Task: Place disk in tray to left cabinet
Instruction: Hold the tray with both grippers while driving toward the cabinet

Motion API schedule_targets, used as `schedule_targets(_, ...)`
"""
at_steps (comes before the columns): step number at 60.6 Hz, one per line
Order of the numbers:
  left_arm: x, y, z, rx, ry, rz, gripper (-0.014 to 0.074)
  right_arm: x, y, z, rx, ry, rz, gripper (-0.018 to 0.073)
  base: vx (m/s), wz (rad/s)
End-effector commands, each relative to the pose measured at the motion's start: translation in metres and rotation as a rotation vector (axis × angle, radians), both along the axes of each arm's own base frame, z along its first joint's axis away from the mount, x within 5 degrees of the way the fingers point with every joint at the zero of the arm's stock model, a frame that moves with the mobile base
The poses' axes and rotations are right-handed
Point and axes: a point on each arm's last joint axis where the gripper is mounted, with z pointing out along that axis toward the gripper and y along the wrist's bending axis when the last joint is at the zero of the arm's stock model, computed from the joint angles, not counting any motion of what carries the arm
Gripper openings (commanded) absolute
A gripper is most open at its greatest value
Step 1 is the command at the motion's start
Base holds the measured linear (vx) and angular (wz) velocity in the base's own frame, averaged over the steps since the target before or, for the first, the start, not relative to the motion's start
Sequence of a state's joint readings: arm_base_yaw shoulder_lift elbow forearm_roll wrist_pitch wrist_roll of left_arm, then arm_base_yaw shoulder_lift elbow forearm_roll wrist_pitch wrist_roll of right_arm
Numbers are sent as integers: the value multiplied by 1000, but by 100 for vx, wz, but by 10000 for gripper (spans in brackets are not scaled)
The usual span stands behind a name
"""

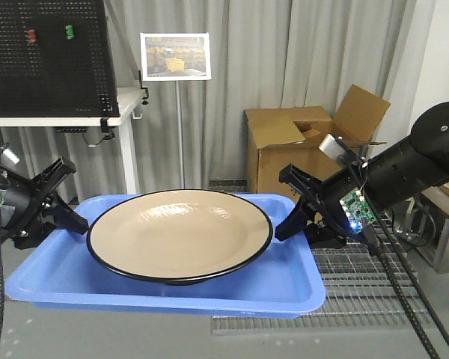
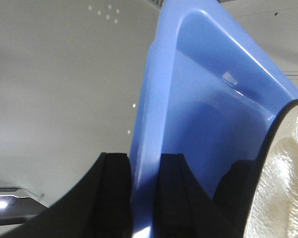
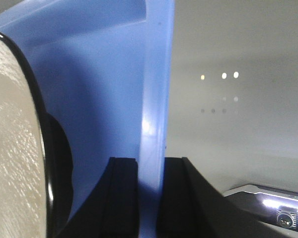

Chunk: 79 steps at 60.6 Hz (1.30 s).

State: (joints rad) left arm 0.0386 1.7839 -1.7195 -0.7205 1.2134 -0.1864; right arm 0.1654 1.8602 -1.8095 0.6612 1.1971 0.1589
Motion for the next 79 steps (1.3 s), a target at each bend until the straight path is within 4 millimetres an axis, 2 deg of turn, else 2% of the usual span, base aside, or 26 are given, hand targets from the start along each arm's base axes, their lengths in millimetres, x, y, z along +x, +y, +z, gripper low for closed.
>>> schedule_targets(1,-20,-28,46,-259,-50,-62,-1,-20,24,48,251,-67,45,-6,57,-8)
schedule_targets(40,-20,-28,46,-258,-51,-60,-1,-20,24,48,251,-67,45,-6,50,-8)
schedule_targets(79,-20,-28,46,-260,-50,-61,-1,-20,24,48,250,-63,48,-6,34,-20)
